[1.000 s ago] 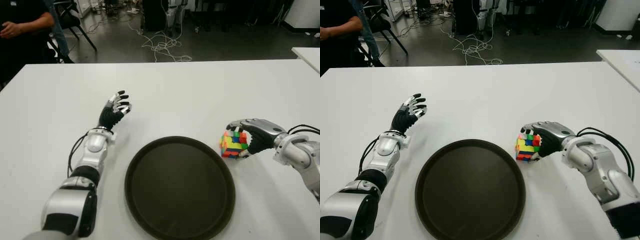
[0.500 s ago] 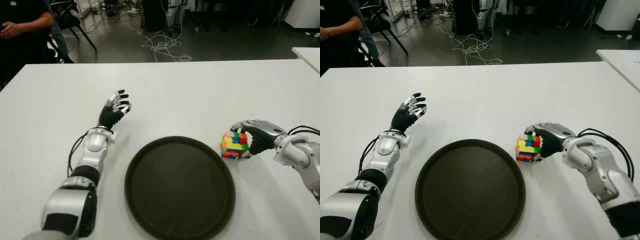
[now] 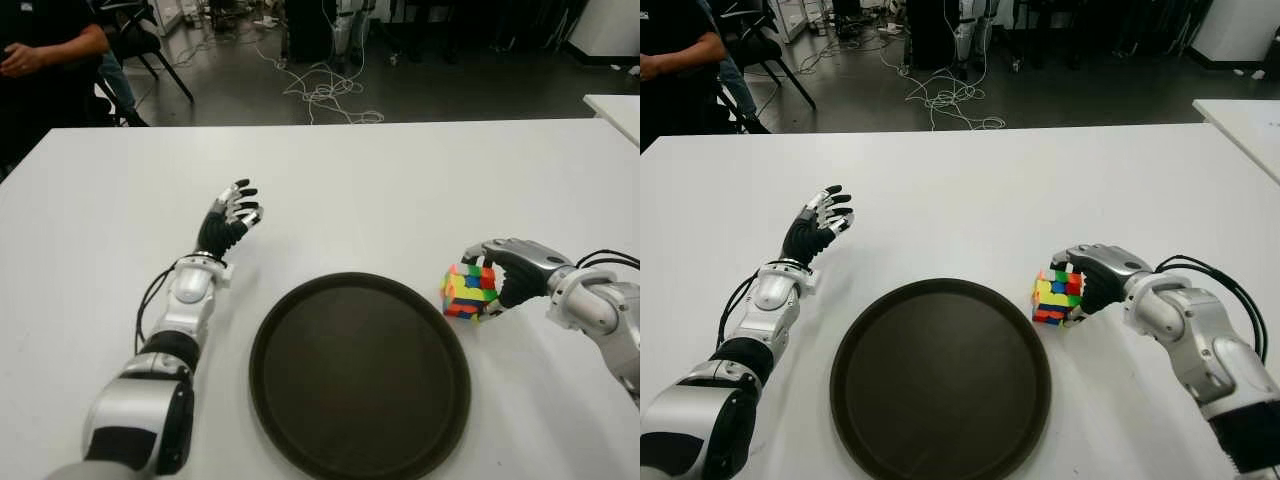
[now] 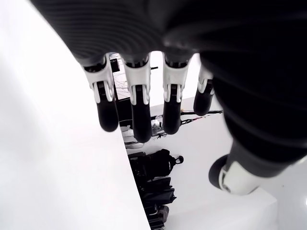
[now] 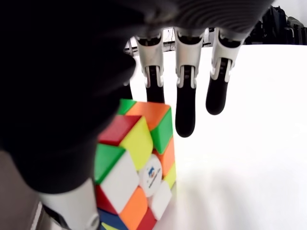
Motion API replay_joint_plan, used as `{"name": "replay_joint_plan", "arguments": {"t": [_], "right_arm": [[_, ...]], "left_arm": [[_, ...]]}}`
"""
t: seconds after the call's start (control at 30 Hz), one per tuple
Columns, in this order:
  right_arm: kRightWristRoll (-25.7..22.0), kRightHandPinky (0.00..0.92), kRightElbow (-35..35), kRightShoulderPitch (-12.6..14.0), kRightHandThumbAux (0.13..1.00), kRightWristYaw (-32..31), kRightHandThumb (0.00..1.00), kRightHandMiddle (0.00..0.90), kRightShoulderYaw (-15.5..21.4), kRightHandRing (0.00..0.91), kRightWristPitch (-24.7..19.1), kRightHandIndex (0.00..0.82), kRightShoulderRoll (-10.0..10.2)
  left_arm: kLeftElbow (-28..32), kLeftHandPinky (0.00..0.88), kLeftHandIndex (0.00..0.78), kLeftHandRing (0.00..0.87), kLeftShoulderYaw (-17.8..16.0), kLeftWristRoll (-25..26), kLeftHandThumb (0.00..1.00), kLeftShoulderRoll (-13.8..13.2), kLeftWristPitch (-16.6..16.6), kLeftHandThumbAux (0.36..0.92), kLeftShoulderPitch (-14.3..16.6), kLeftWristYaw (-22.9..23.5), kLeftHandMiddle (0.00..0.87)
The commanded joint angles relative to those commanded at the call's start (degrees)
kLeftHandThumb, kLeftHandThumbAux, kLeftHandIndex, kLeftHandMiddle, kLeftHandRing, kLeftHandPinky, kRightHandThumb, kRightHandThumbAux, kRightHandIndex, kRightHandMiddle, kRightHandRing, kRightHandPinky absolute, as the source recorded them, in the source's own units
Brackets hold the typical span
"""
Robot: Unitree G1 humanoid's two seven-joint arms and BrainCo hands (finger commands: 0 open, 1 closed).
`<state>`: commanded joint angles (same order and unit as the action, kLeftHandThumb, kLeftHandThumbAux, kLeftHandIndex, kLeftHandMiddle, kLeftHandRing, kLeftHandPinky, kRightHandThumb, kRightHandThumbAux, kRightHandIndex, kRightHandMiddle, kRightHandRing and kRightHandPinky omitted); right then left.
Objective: Pick up the Rubik's Cube and put it in the plate
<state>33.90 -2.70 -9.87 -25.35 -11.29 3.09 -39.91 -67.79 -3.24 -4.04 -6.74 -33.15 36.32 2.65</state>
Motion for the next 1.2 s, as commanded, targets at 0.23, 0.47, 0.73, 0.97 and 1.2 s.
{"name": "replay_joint_plan", "arguments": {"t": [0.23,0.47,0.73,0.97,1.2], "right_arm": [[-0.3,0.435,-0.9,-0.2,0.853,0.8,0.0,0.534,-0.3,0.545,1.8,0.388,0.3],[0.1,0.436,-2.2,-0.8,0.852,1.1,0.0,0.536,-1.4,0.548,2.5,0.375,1.1],[-0.8,0.462,-3.2,-1.2,0.858,1.1,0.0,0.55,-2.1,0.561,5.0,0.407,1.0],[-0.7,0.489,-4.0,-1.4,0.866,1.5,0.0,0.566,-2.4,0.571,6.4,0.424,0.9],[-0.6,0.501,-4.1,-1.7,0.869,1.0,0.0,0.573,-2.6,0.574,6.5,0.428,1.0]], "left_arm": [[-0.1,0.181,0.125,0.201,0.1,0.0,0.173,0.0,0.0,0.664,0.1,0.0,0.196],[0.0,0.185,0.121,0.195,0.2,0.0,0.173,0.1,-0.2,0.675,0.1,0.1,0.19],[-0.2,0.204,0.128,0.205,0.3,-0.2,0.161,0.0,-0.1,0.665,0.1,-0.1,0.195],[-0.2,0.196,0.13,0.204,0.3,0.0,0.164,0.1,-0.3,0.665,0.1,0.0,0.195],[-0.3,0.186,0.127,0.198,0.3,-0.1,0.173,0.2,-0.3,0.661,0.1,-0.2,0.191]]}}
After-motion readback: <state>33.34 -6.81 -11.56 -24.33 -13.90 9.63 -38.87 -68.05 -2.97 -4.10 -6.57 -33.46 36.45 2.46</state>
